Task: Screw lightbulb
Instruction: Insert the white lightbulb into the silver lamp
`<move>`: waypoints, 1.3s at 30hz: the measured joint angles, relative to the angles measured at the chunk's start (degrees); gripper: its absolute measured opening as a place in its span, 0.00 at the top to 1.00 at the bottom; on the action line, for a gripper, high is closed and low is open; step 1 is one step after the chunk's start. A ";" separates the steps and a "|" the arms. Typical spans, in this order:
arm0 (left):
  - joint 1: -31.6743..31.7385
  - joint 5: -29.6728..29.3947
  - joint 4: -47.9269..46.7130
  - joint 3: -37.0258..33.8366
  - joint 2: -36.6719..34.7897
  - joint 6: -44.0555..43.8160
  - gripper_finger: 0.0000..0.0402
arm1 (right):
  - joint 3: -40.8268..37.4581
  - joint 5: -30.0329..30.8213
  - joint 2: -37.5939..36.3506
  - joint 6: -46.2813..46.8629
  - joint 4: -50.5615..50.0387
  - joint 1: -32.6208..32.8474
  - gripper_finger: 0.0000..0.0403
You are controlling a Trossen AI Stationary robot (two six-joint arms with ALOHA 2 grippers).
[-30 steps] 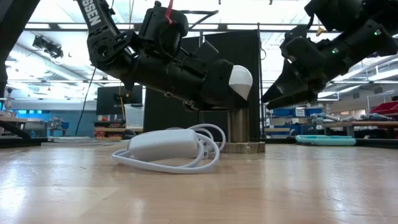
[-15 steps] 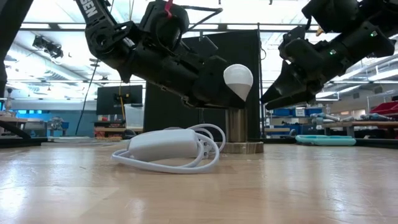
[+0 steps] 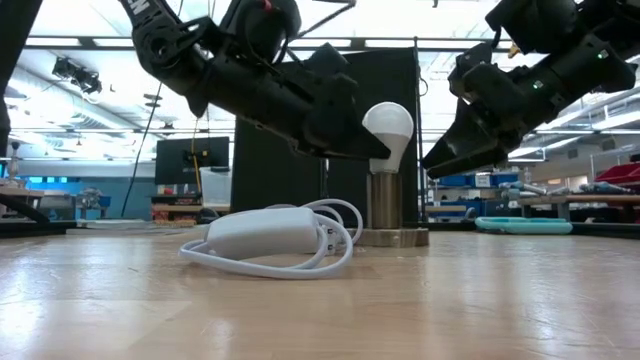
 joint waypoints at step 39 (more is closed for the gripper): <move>-3.80 -5.20 -19.70 -3.84 -6.89 -14.95 0.46 | -9.97 -5.29 0.02 -1.39 13.79 -2.08 0.40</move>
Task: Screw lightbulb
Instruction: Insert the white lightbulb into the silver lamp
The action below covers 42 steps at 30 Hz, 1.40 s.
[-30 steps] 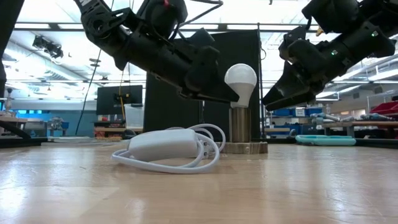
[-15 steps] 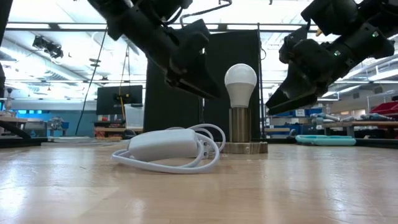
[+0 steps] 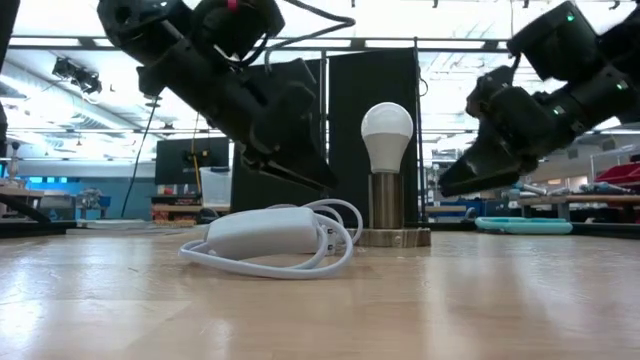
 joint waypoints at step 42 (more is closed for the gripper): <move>5.37 11.67 21.85 2.55 15.57 8.20 0.45 | 0.25 -15.84 0.00 -14.86 8.28 -8.11 0.40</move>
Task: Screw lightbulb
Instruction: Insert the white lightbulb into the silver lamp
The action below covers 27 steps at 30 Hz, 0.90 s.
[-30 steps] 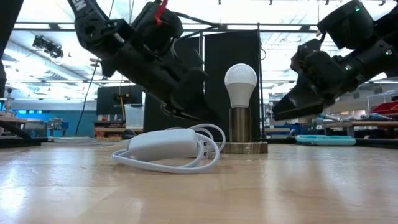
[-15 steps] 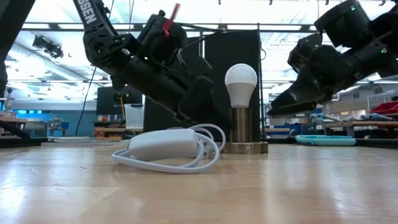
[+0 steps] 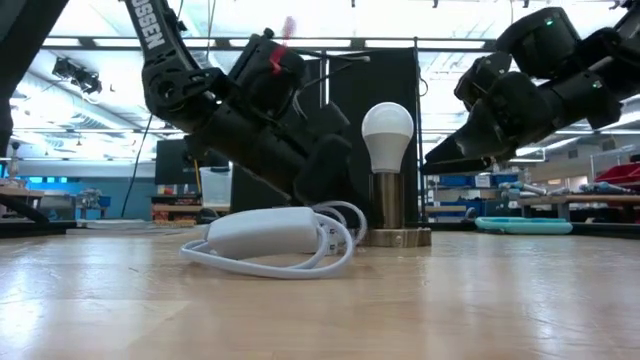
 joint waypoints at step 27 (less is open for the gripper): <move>-0.79 -2.87 3.67 0.64 0.03 1.10 0.45 | -0.20 -3.74 16.82 -4.37 20.32 -2.00 0.40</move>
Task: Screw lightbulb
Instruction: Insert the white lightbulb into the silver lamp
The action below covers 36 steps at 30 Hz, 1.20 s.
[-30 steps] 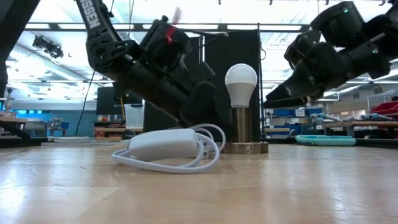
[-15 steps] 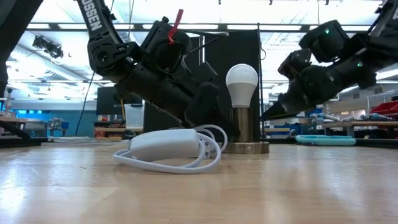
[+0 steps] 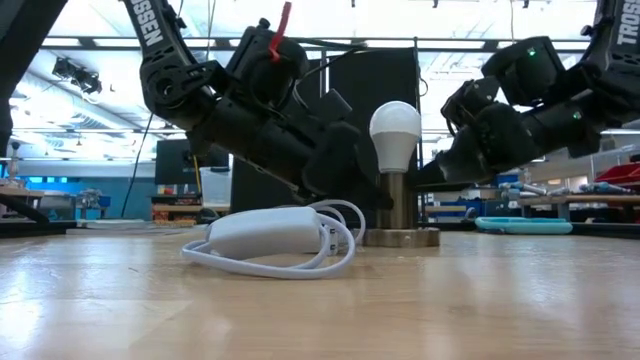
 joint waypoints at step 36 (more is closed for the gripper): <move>0.90 -4.05 9.98 0.37 4.74 1.46 0.45 | 0.00 -0.94 0.07 1.53 -4.17 -0.34 0.40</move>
